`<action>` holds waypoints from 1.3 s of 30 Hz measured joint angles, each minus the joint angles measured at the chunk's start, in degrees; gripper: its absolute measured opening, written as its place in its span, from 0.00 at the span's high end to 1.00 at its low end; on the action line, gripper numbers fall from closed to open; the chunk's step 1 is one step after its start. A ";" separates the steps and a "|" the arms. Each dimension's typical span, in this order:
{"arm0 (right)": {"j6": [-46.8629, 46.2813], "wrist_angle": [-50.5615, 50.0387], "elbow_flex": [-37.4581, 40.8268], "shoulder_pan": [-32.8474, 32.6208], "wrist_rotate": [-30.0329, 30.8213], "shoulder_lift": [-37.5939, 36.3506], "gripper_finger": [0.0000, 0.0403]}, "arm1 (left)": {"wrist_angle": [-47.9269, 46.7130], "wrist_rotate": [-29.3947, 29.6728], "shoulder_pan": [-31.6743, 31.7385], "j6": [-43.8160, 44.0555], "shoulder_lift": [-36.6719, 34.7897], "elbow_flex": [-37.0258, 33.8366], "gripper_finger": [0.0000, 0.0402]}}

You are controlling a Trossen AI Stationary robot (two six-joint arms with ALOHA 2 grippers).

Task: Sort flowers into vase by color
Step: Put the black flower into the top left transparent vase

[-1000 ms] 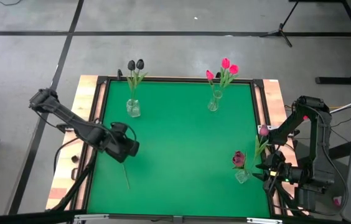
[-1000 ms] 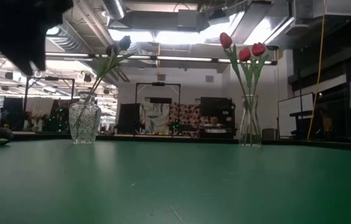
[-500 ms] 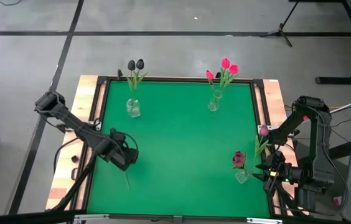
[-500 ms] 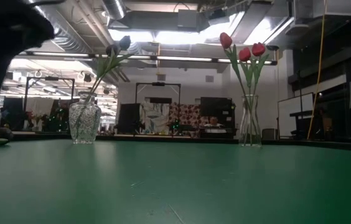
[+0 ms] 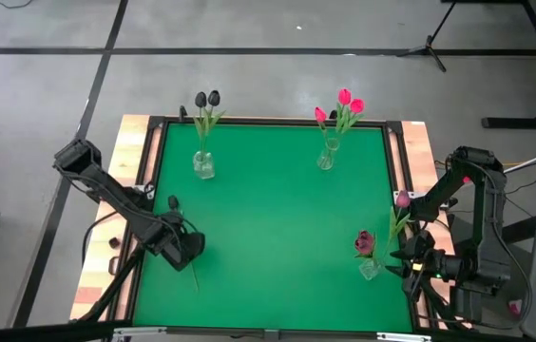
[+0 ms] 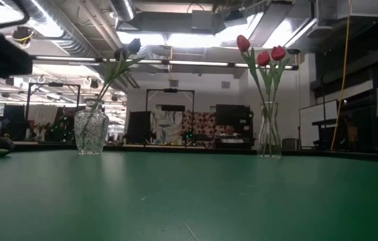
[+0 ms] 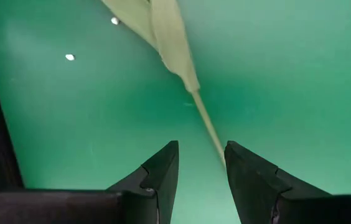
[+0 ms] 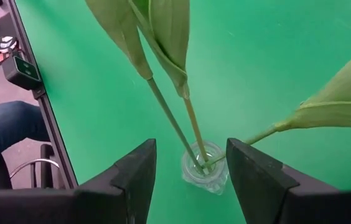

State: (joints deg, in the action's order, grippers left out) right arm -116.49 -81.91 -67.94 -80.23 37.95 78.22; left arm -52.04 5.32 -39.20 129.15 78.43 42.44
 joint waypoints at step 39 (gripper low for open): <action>0.02 1.44 0.00 -0.02 0.53 0.83 0.52 | 14.26 1.93 0.98 2.33 -0.07 -8.86 0.99</action>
State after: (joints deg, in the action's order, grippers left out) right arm -116.46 -80.47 -67.94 -80.25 38.48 79.05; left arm -37.78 7.25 -38.22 131.48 78.36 33.58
